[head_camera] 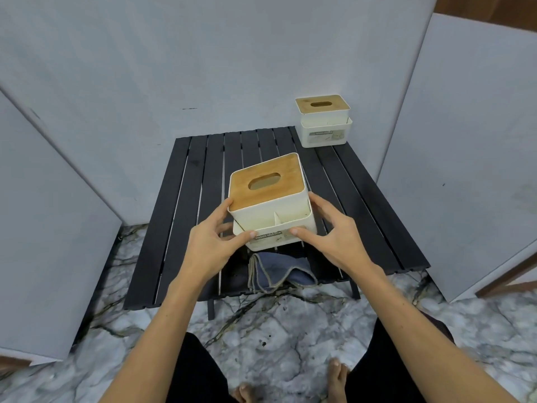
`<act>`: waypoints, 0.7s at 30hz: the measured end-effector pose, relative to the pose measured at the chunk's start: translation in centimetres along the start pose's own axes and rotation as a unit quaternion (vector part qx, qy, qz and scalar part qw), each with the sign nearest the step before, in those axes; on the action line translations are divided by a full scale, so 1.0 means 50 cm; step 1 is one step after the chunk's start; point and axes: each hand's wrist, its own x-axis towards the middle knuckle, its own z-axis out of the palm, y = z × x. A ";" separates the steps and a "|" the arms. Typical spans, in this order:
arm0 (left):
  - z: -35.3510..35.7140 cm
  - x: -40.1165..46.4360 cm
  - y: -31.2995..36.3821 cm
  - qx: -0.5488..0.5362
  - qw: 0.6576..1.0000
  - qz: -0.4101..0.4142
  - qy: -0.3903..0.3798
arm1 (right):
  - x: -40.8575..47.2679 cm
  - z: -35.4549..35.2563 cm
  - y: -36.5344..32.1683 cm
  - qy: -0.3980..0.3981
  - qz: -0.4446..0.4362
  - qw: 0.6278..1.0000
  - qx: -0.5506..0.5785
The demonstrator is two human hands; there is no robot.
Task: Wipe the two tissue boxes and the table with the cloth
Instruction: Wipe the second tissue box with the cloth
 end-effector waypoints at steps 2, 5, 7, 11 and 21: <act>-0.008 0.000 0.000 0.015 1.000 -0.001 0.007 | 0.000 0.010 0.003 -0.006 0.002 1.000 0.008; -0.011 0.005 -0.001 0.045 0.999 0.007 0.009 | 0.002 0.020 0.003 -0.010 0.005 1.000 0.025; -0.011 0.008 -0.002 0.052 0.999 0.008 0.013 | 0.004 0.027 0.009 -0.012 0.012 0.999 0.039; -0.012 0.010 -0.005 0.051 0.999 0.008 0.011 | 0.007 0.036 0.017 -0.012 0.022 0.998 0.051; -0.008 0.003 -0.003 0.041 0.998 0.038 0.004 | 0.010 0.021 0.011 -0.032 0.001 0.999 0.002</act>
